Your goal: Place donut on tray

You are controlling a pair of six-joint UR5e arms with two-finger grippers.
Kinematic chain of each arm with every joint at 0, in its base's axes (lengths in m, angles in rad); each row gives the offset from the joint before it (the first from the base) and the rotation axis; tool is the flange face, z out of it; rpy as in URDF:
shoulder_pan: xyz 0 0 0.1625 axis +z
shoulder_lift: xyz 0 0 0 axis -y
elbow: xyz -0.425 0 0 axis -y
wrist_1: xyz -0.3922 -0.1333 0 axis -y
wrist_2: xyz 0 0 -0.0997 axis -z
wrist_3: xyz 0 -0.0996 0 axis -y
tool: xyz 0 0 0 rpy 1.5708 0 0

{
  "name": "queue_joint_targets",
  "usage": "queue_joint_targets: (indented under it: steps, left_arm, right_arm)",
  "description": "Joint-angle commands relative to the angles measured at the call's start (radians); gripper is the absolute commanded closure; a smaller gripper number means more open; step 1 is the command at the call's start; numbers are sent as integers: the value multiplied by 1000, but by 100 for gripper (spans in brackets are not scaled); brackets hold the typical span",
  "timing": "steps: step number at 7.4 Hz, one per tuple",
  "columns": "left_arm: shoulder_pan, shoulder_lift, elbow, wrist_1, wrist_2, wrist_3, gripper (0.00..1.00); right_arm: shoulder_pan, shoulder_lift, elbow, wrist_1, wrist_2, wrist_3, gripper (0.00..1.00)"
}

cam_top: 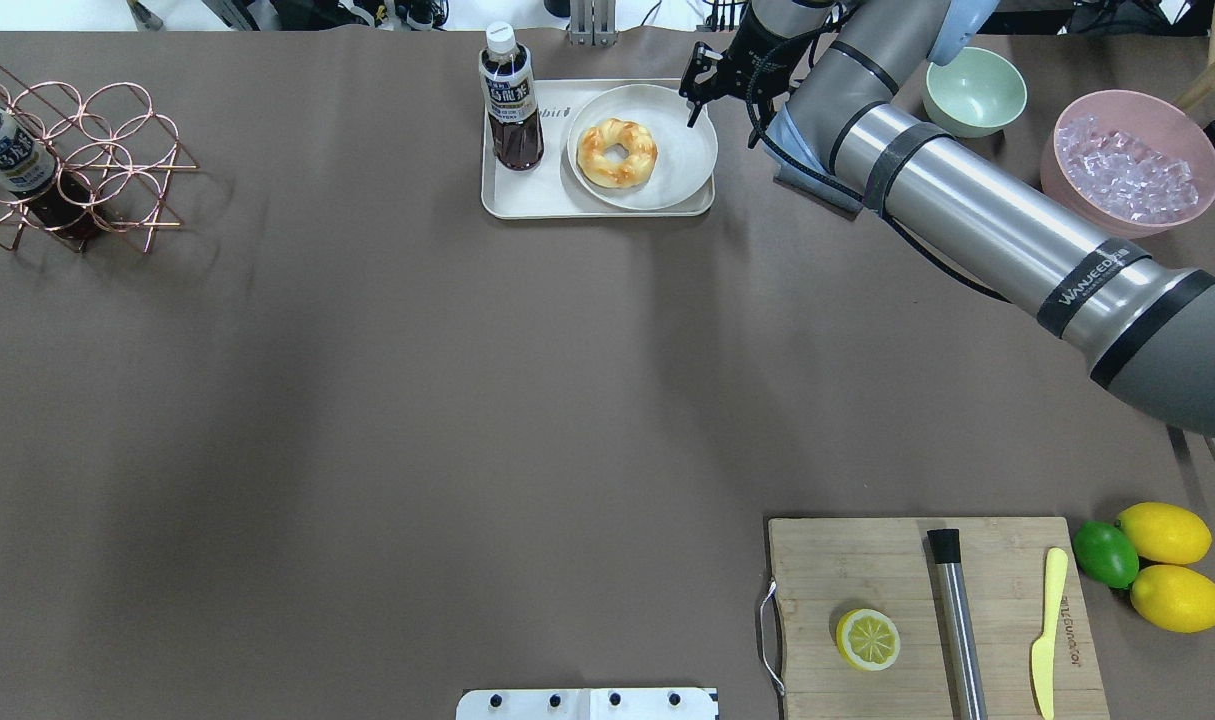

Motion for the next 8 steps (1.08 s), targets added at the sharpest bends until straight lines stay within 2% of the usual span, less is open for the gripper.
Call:
queue_joint_targets:
  steps: [1, 2, 4, 6, 8]
  left_arm:
    - [0, -12, -6, 32, -3, 0, 2]
    - [-2, -21, -9, 61, -3, 2, 2]
    - [-2, -23, -9, 61, -6, 3, 2]
    - [-2, -23, -8, 60, -7, 5, 2]
    - [-2, -27, -6, 61, -7, 5, 2]
  right_arm:
    - [28, -4, 55, -7, 49, 2, 1]
    - [31, -72, 195, -18, 57, 2, 1]
    - [60, -296, 534, -182, 63, -12, 1]
    - [103, -463, 770, -254, 78, -14, 1]
    - [130, -695, 996, -256, 93, -81, 1]
